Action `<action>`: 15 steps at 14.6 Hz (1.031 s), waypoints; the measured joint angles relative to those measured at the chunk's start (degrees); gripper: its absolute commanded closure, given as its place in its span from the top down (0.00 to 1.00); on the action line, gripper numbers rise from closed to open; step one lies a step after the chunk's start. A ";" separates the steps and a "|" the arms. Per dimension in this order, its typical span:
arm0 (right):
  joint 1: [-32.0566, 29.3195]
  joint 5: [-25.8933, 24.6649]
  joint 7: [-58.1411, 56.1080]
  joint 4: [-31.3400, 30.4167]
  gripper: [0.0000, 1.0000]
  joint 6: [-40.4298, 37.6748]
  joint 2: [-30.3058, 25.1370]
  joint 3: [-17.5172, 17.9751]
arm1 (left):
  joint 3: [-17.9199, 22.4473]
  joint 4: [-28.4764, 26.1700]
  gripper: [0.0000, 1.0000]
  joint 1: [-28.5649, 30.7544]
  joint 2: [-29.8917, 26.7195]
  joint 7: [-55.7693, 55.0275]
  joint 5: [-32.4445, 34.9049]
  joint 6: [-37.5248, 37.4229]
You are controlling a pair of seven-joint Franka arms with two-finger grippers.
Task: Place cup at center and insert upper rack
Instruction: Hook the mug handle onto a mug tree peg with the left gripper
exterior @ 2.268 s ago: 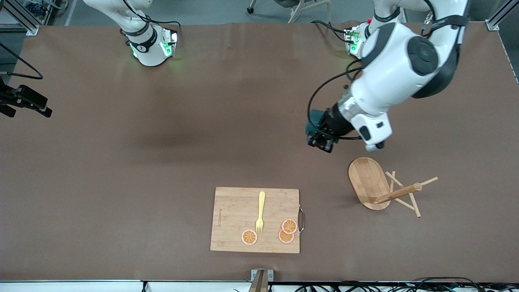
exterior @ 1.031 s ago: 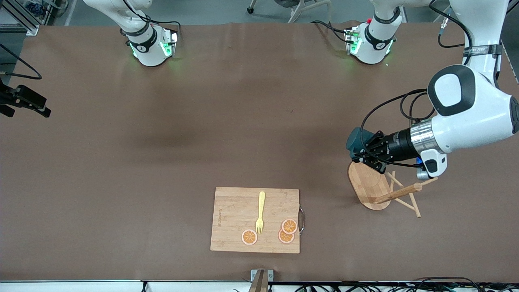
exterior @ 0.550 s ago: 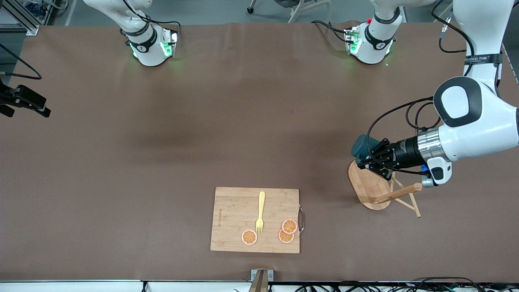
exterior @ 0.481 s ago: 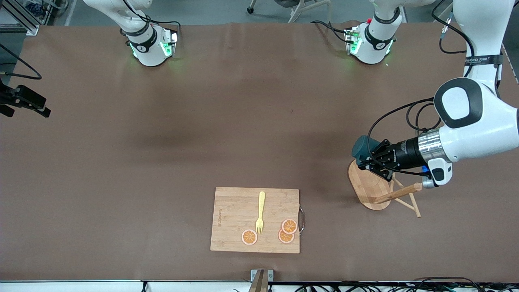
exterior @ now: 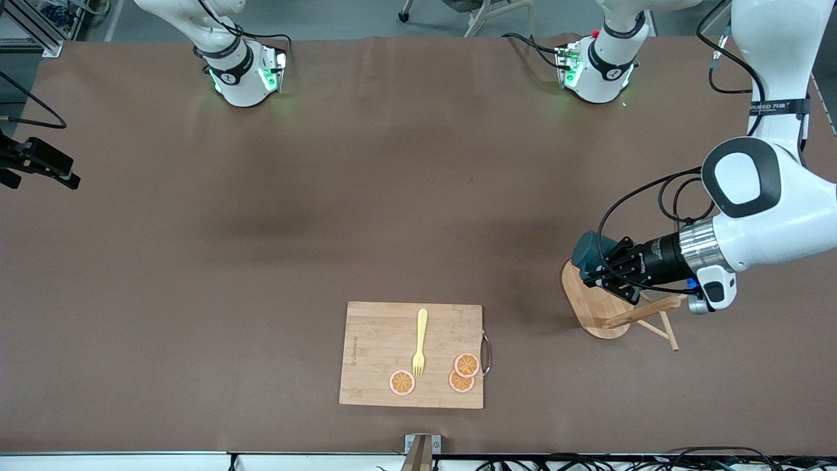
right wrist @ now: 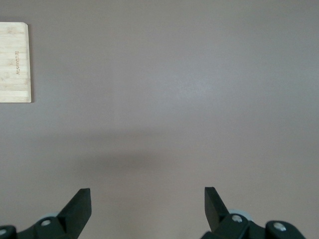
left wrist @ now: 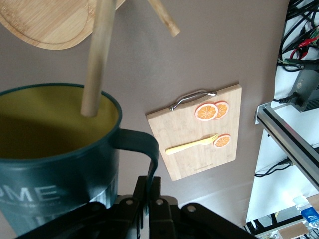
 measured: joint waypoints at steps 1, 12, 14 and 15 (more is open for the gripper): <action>0.00 -0.04 0.00 0.00 1.00 0.00 0.00 0.00 | 0.00 0.40 0.01 0.05 0.30 0.07 -0.21 0.11; -0.02 -0.25 0.00 0.00 1.00 0.00 0.00 -0.01 | 0.15 1.97 0.01 2.17 2.21 1.93 -0.31 1.82; -0.02 -0.25 0.00 0.00 1.00 0.00 0.00 0.00 | 0.16 2.03 0.02 2.53 2.30 1.99 -0.31 1.83; -0.02 -0.25 0.00 0.00 1.00 0.00 0.00 0.00 | 0.18 2.03 0.03 2.63 2.33 1.99 -0.31 1.87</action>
